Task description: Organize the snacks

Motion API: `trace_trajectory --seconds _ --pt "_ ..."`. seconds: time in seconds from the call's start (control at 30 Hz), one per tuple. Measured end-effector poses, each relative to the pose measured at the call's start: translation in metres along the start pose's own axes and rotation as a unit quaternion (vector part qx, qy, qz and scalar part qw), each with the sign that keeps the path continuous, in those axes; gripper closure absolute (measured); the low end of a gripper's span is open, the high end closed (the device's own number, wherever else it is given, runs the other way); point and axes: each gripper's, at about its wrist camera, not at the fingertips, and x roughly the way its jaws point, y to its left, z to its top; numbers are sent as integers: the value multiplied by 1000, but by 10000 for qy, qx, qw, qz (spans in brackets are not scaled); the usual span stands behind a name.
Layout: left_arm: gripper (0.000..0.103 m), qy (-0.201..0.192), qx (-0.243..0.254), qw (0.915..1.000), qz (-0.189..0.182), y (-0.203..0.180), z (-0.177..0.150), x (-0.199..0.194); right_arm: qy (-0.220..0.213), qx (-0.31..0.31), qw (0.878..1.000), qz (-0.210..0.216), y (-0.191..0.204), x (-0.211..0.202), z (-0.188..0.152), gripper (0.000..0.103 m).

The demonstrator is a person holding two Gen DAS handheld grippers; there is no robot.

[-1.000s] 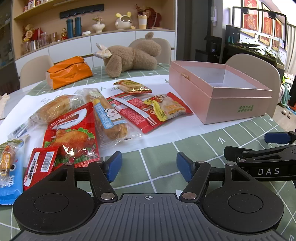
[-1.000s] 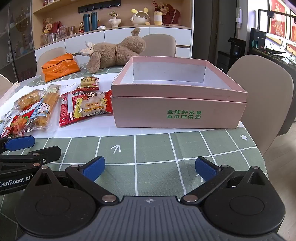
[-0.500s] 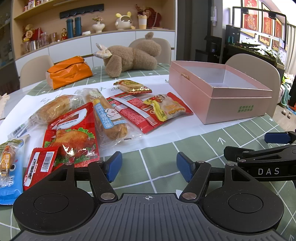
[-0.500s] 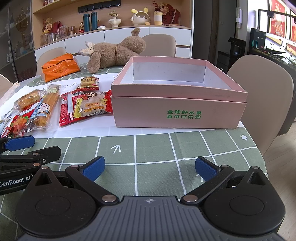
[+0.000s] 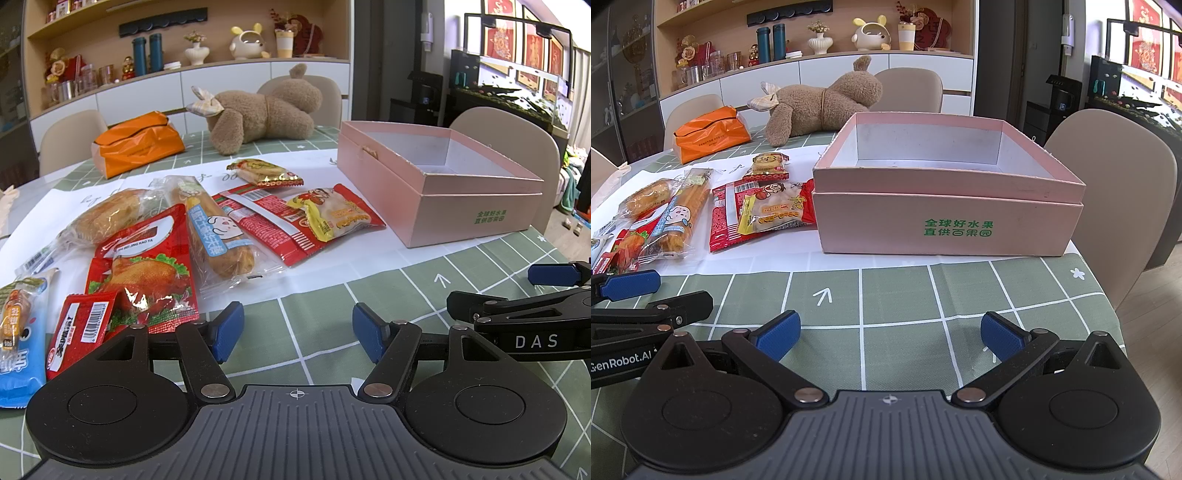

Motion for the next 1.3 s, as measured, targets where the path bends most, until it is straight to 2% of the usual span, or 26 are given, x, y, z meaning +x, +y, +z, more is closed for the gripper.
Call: trace_trajectory --seconds 1.3 --pt "32 -1 0 10000 -1 2 1 5 -1 0 10000 0 0 0 0 0"
